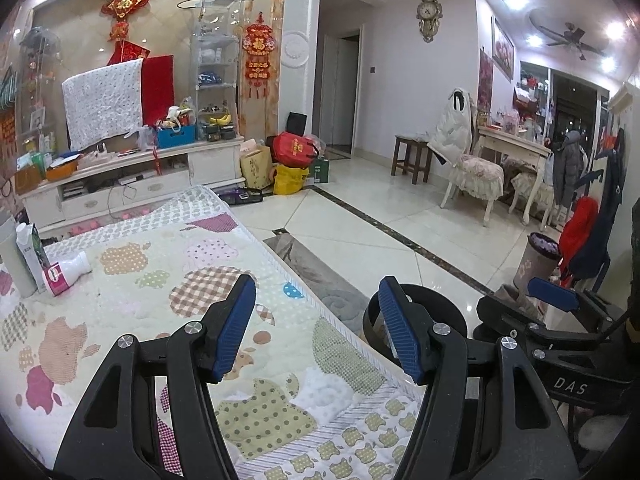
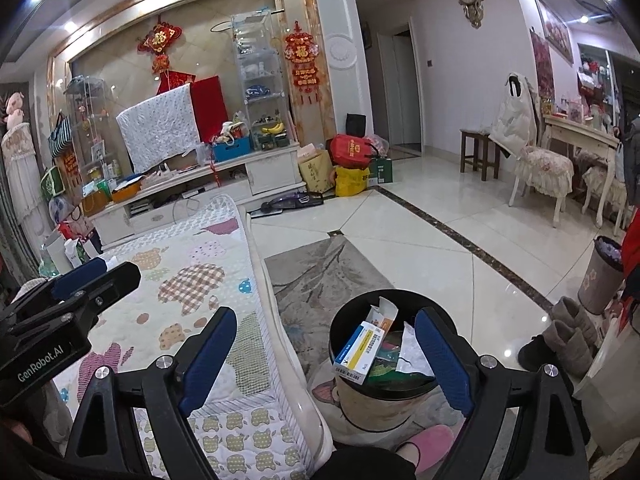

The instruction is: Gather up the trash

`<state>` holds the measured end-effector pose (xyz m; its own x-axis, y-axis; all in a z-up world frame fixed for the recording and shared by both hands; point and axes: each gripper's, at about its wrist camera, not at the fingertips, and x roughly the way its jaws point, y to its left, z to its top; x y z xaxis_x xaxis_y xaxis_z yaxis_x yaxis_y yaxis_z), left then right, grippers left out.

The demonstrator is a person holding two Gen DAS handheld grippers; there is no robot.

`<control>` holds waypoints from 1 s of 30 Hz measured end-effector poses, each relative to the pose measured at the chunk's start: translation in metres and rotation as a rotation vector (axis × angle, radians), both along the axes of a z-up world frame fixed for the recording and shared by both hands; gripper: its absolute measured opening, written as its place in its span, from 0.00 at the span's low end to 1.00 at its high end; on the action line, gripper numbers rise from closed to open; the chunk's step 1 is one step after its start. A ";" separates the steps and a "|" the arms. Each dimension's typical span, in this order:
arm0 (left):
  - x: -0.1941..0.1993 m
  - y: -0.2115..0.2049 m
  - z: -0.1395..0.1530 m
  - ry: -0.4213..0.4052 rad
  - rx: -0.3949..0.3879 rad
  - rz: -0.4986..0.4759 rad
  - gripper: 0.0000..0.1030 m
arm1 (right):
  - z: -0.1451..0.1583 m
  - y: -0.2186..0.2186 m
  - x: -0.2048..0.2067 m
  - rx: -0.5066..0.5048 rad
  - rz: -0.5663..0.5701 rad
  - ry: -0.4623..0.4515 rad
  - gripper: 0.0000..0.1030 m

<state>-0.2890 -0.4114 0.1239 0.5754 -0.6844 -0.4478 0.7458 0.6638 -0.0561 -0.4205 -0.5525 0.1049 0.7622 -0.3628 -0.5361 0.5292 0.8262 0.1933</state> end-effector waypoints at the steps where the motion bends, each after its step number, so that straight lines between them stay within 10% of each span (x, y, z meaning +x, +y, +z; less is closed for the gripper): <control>1: 0.000 0.000 0.001 0.001 -0.001 0.004 0.61 | 0.001 0.000 0.000 -0.002 0.000 -0.002 0.87; 30: 0.004 -0.004 -0.001 0.037 0.022 0.004 0.61 | 0.004 0.002 0.008 -0.007 0.002 0.000 0.87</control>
<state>-0.2847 -0.4157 0.1226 0.5607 -0.6723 -0.4833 0.7412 0.6677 -0.0689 -0.4124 -0.5506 0.1089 0.7629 -0.3652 -0.5335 0.5278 0.8283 0.1878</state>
